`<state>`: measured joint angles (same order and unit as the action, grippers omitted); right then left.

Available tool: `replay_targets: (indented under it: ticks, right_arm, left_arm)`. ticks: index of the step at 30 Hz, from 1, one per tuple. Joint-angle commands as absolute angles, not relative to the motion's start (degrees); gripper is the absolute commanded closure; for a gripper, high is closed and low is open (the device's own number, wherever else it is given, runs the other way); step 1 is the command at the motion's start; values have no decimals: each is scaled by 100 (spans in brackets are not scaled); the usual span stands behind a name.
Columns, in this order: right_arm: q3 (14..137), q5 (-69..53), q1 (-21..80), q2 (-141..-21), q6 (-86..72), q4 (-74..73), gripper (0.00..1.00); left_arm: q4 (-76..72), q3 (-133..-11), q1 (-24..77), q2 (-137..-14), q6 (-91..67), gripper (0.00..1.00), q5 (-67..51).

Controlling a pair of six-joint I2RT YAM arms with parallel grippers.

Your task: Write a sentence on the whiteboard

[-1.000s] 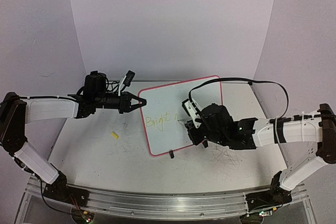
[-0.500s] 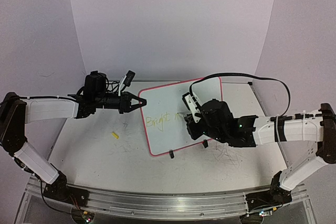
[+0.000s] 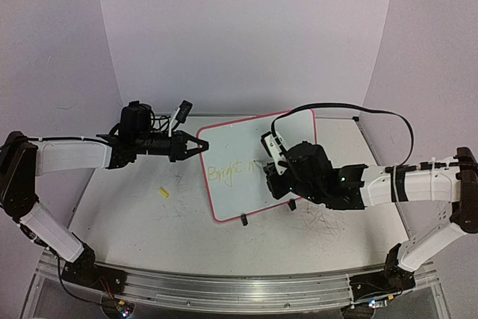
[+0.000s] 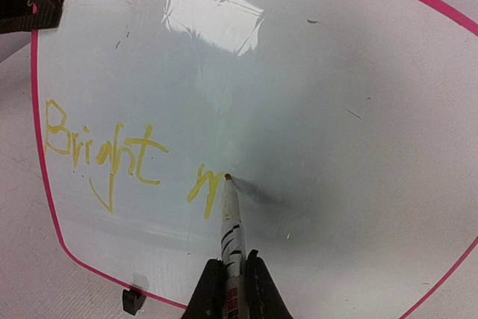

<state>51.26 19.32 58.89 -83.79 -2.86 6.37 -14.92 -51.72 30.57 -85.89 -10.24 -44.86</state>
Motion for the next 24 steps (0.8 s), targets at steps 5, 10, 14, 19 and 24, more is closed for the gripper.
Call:
replay_targets:
  ticks: [5, 10, 14, 19, 24]
  right_arm:
    - [4941, 1835, 5851, -8235, -464, 511, 100]
    - [4821, 1805, 5849, -8232, -528, 486, 100]
    - [4875, 1815, 5850, -8207, -520, 488, 100]
    - [4956, 1828, 5849, -8145, -468, 550, 100]
    - [4860, 1586, 5846, -7507, -346, 848, 100]
  left_arm:
    - [-1196, -5168, 3120, -8570, -132, 100, -4140]
    - [-1192, -5168, 3120, -8571, -126, 100, -4140]
    - [-1187, -5176, 3121, -8580, -123, 100, -4140]
    - [-1182, -5168, 3129, -8578, -115, 100, -4123]
    - [-1169, -5185, 3129, -8589, -107, 100, -4115]
